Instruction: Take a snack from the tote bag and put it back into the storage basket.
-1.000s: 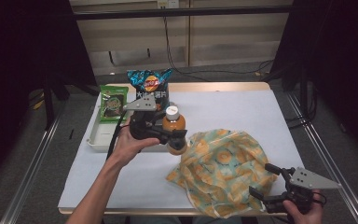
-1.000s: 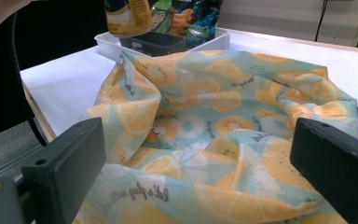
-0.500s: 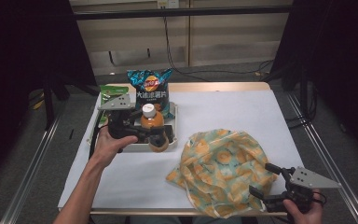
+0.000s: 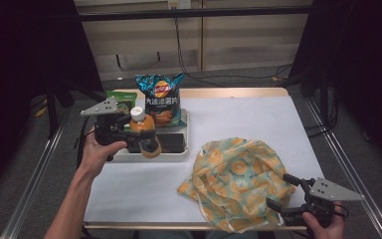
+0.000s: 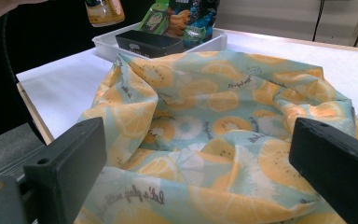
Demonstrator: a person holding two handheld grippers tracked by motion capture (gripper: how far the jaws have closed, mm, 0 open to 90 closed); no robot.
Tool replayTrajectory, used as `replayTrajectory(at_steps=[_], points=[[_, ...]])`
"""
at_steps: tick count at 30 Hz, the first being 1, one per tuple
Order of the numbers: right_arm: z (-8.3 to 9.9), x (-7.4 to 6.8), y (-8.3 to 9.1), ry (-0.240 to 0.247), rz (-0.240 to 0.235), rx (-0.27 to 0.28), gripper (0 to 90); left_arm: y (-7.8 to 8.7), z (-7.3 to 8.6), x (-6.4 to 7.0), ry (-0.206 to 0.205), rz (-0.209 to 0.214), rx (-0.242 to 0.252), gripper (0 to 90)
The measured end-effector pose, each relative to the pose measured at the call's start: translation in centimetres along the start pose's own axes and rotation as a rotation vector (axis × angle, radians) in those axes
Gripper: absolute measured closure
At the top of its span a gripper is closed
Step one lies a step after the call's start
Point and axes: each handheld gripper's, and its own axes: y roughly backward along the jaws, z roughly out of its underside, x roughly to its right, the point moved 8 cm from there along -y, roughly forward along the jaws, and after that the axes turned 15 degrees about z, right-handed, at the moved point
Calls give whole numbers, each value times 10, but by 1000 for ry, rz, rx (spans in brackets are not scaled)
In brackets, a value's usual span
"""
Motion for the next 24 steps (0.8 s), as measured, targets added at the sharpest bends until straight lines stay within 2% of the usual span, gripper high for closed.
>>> replayTrajectory(at_steps=[7,11,13,14,17,21,24], points=[[0,0,0,-1,-2,-1,39,19,5,-8,11,-33,30,303],[0,0,0,3,0,1,39,34,11,-13,17,-69,21,303],[0,0,0,3,0,0,40,41,14,-15,23,-72,14,303],[0,0,0,0,1,-3,40,50,17,-17,21,-87,14,303],[0,-1,0,1,-1,-2,41,58,19,-19,28,-98,27,303],[0,-1,-1,7,-2,-2,41,75,24,-25,21,-128,14,303],[0,-1,-1,4,-6,-5,41,86,27,-28,33,-149,5,303]])
